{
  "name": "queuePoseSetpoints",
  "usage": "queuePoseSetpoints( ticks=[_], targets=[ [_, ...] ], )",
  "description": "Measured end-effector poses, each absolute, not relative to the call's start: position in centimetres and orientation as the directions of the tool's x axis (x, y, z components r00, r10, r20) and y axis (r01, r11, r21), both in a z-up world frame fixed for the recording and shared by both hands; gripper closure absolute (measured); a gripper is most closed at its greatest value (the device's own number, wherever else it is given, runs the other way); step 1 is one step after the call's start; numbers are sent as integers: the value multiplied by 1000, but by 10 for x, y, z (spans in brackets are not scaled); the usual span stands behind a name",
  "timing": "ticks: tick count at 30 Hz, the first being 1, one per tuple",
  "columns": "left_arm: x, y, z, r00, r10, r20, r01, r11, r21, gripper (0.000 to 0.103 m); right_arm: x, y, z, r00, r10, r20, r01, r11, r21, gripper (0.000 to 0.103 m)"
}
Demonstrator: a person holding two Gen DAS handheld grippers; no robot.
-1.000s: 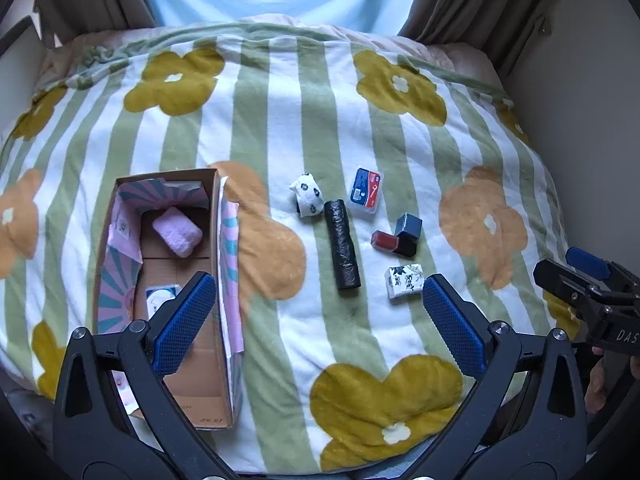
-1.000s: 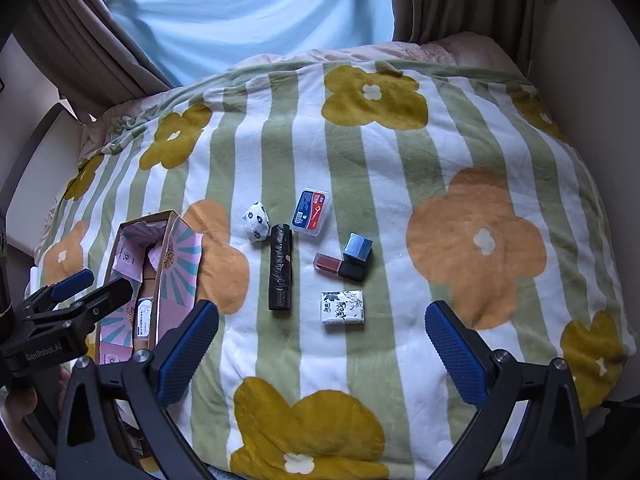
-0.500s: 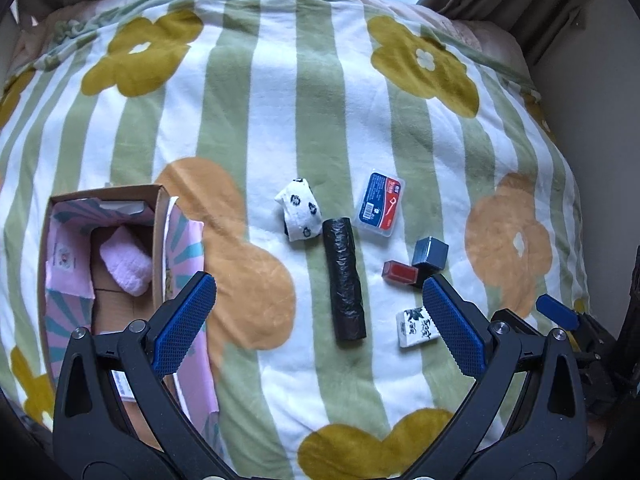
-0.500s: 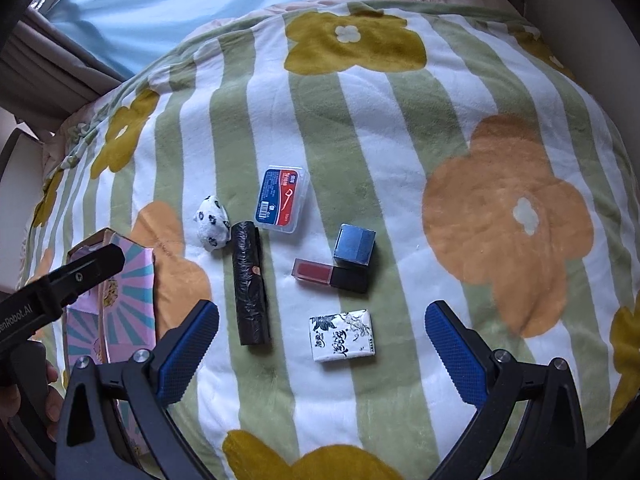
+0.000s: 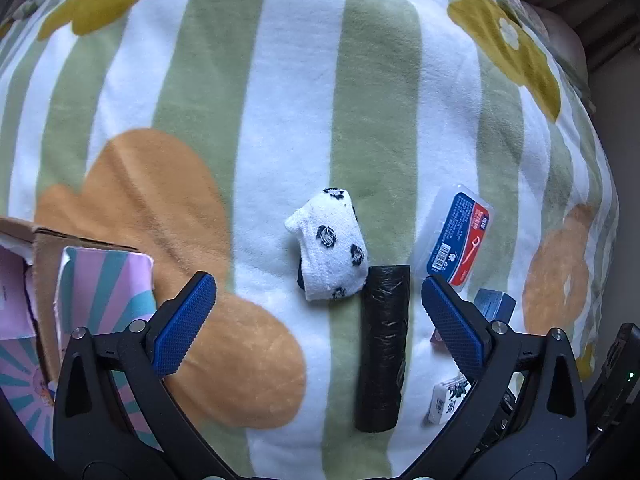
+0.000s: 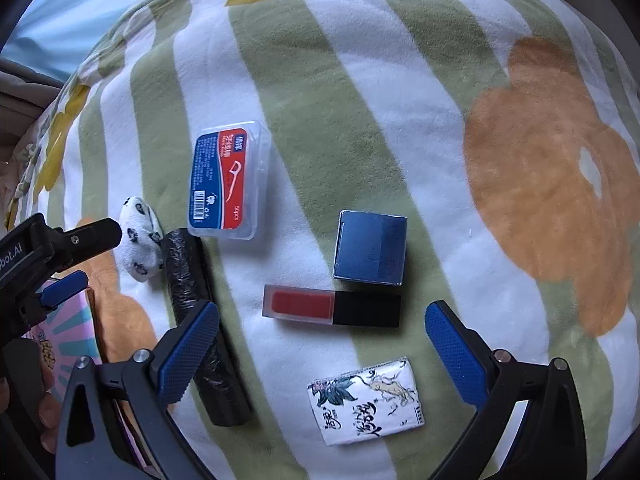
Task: Organize objects
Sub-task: 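Lower the left tool onto the spotted sock while the right tool grips the red-black lipstick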
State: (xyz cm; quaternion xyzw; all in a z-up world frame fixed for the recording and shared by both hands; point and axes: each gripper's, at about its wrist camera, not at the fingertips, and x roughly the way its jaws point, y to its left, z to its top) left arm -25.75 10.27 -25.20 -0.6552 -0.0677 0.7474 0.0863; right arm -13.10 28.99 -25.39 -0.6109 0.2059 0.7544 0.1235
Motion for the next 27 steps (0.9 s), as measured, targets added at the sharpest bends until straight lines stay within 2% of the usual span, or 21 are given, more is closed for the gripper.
queuePoseSetpoints(
  ticks=[4,7,10,15,16,18,19,21,27],
  targets=[
    [-265,101,-272,-95,232,-968,-6,-972,-233,4,-132,291,-266,-198,-63,-978,-468,-871,150,1],
    [-268,102,-282,-82,237,-968,-1,-971,-238,4,-132,293,-270,-186,-70,-980,-472,-868,151,7],
    [-272,104,-287,-76,240,-968,-1,-971,-241,5,-133,296,-274,-171,-72,-983,-482,-864,147,8],
    [-279,106,-299,-39,259,-965,12,-966,-260,33,-131,302,-279,-139,-64,-988,-497,-859,125,22],
    [-280,106,-301,-38,258,-966,18,-966,-258,35,-129,304,-279,-138,-66,-988,-500,-857,127,23],
    [-282,105,-302,-41,263,-964,24,-964,-264,47,-127,306,-278,-134,-65,-989,-501,-857,124,23],
    [-283,104,-301,-45,274,-961,28,-961,-276,50,-127,306,-278,-130,-61,-990,-498,-859,118,23],
    [-284,104,-301,-46,295,-955,18,-955,-296,63,-125,307,-276,-124,-56,-991,-497,-861,111,23],
    [-286,117,-295,-51,268,-962,-47,-963,-266,69,-116,313,-267,-127,-66,-990,-486,-866,120,24]
  ],
)
